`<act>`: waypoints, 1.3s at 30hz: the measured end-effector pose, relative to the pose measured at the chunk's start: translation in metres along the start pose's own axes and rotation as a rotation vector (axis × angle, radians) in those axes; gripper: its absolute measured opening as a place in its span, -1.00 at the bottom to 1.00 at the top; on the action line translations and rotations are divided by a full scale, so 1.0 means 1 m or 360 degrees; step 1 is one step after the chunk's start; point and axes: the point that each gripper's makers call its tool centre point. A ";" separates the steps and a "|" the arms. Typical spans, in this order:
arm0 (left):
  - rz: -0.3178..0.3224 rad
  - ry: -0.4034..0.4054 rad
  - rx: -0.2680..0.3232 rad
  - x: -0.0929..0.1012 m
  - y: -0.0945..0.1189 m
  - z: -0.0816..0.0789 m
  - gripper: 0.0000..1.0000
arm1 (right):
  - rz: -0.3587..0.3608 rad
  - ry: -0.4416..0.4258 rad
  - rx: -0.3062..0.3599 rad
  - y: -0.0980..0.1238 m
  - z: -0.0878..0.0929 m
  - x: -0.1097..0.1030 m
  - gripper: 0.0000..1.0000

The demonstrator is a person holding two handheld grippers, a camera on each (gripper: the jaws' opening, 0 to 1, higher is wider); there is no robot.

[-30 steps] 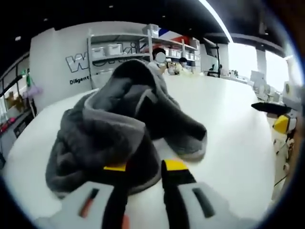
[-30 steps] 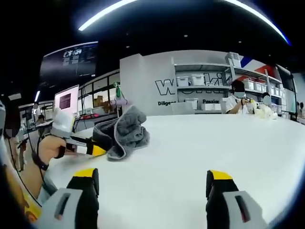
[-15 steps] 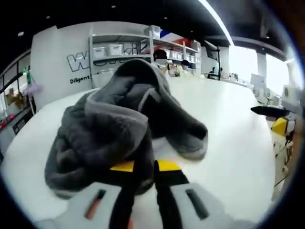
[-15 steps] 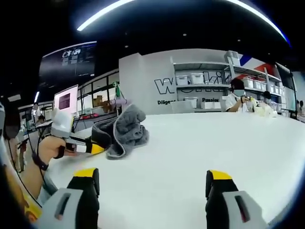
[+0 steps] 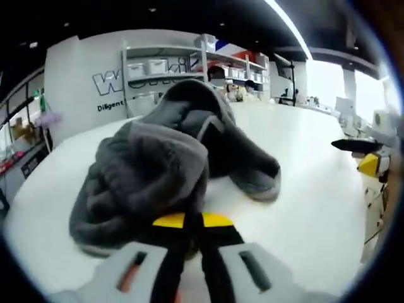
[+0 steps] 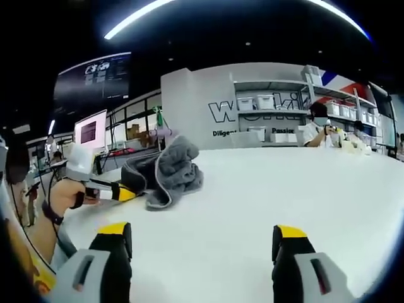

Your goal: Fold the towel on the table until its edges align and the towel forms a compact rectangular stack.

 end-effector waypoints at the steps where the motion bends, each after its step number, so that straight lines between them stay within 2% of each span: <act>1: -0.0007 0.0001 0.0001 -0.002 0.001 0.001 -0.83 | -0.0006 0.0001 -0.0001 -0.001 0.000 -0.001 0.92; 14: -0.0089 0.0083 0.0037 -0.031 0.027 0.014 -0.84 | -0.0100 0.0028 -0.0016 -0.018 -0.003 -0.029 0.88; 17: -0.0129 0.0101 0.0043 -0.041 0.034 0.018 -0.85 | -0.0158 0.0024 -0.0020 -0.025 -0.004 -0.042 0.74; 21: -0.0160 0.0142 0.0058 -0.054 0.042 0.023 -0.85 | -0.0233 0.0027 -0.0031 -0.035 -0.005 -0.060 0.68; 33: -0.0229 0.0189 0.0075 -0.082 0.062 0.035 -0.85 | -0.0472 0.0142 -0.0099 -0.072 -0.008 -0.124 0.33; 39: -0.0283 0.0214 0.0076 -0.100 0.076 0.043 -0.85 | -0.0466 0.0174 -0.0145 -0.092 -0.006 -0.134 0.17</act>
Point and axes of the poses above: the point that each gripper's makers call its tool centre point, and the gripper's own axes: y roughly backward along the fingers, x roughly to its right, z roughly out of its underside
